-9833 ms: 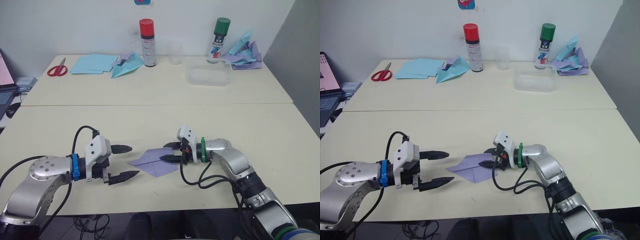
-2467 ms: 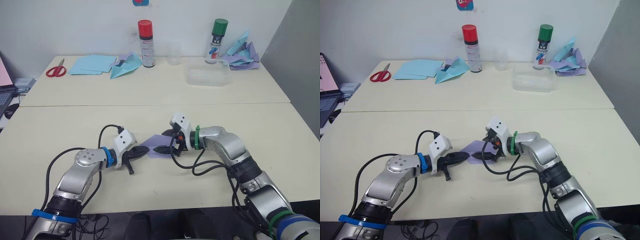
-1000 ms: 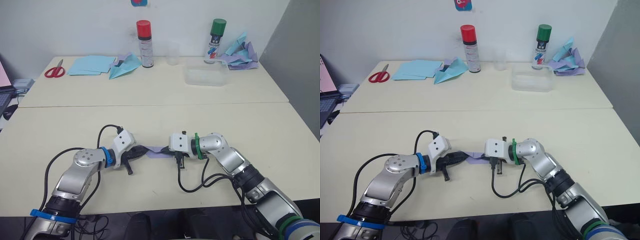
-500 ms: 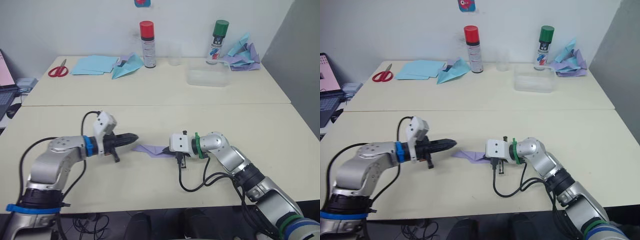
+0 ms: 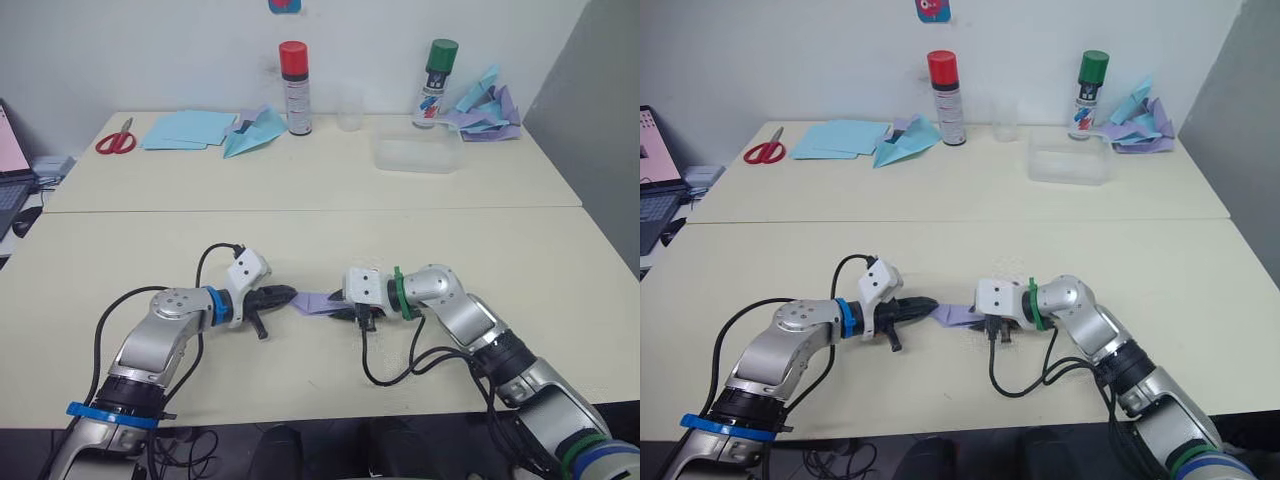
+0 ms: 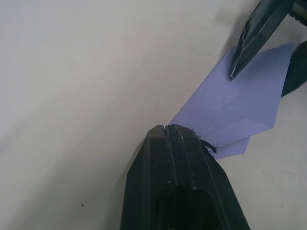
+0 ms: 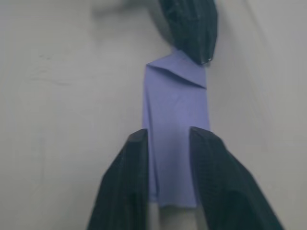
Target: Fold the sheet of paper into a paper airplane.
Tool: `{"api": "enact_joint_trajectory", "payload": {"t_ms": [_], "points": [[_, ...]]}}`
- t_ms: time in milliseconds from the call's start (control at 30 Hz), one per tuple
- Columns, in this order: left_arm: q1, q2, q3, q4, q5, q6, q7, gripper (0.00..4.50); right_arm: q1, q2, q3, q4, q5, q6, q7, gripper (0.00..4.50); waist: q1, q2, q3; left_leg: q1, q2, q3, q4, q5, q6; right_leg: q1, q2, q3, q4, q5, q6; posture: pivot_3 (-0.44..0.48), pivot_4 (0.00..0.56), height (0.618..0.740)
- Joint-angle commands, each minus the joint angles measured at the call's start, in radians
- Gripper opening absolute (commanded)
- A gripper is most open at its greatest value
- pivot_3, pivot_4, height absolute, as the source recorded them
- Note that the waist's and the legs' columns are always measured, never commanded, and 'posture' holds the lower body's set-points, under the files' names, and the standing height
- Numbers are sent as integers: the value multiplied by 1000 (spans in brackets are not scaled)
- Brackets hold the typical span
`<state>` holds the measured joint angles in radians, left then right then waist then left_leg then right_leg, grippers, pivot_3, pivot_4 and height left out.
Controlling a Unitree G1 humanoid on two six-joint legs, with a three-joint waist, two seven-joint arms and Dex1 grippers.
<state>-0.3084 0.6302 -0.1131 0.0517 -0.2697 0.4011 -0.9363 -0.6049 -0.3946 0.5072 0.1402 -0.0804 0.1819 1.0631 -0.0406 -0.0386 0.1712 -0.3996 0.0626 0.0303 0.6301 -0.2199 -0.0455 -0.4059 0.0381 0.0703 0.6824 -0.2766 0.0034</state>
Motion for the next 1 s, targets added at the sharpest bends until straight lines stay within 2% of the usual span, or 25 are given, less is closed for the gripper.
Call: {"api": "enact_joint_trajectory", "payload": {"t_ms": [33, 100, 167, 267, 333, 433, 600, 700, 1000], "points": [[7, -14, -27, 39, 31, -11, -1, 0, 24, -53, -12, -108, 63, 115, 102, 2599, 3, 0, 0, 0, 0, 0, 0, 0, 0, 0, 0, 0, 0, 0, 0, 0, 150, 740], [7, -22, -35, 49, 43, -23, 4, 0, 25, -82, -52, -179, 135, 231, 142, 3130, 8, 0, 0, 0, 0, 0, 0, 0, 0, 0, 0, 0, 0, 0, 0, 0, 150, 740], [9, -27, -36, 52, 46, -31, 7, 0, 18, -84, -100, -224, 198, 316, 143, 3130, 9, 0, 0, 0, 0, 0, 0, 0, 0, 0, 0, 0, 0, 0, 0, 0, 150, 740], [10, -31, -34, 60, 55, -48, 19, 0, -12, 11, -217, -241, 299, 451, 32, 3130, 8, 0, 0, 0, 0, -1, 0, 0, 0, 0, 0, -1, 1, 0, 0, 0, 150, 740], [10, -33, -33, 66, 61, -57, 20, 0, -21, 77, -251, -220, 314, 485, -44, 2754, 8, 0, 0, 1, 0, -1, 0, 0, 0, 0, 1, -1, 2, 1, -1, 0, 150, 740], [10, -33, -33, 68, 65, -62, 12, 0, -10, 132, -201, -157, 228, 399, -147, 1904, 9, 0, 0, 1, 0, -1, 0, 0, 0, 0, 1, -1, 2, 0, -1, 0, 150, 740], [8, -31, -38, 68, 73, -69, 4, 0, 52, 169, -119, -69, 121, 301, -264, 10, 9, 0, 0, -1, 0, 0, 0, 0, 0, 0, 0, 0, -1, 0, -1, 0, 150, 740], [8, -31, -39, 68, 75, -68, 5, 0, 73, 167, -111, -50, 91, 295, -307, 10, 8, 0, 0, -1, 0, 1, 0, 0, 0, 0, 0, 0, 0, 0, 0, 0, 150, 740], [17, -30, -37, 62, 75, -62, 5, 0, 131, 73, -110, -130, 73, 336, -312, 10, 8, 0, -1, 0, 0, 0, 0, 0, 0, 0, 0, 0, 0, 1, 0, 0, 150, 740]]}}
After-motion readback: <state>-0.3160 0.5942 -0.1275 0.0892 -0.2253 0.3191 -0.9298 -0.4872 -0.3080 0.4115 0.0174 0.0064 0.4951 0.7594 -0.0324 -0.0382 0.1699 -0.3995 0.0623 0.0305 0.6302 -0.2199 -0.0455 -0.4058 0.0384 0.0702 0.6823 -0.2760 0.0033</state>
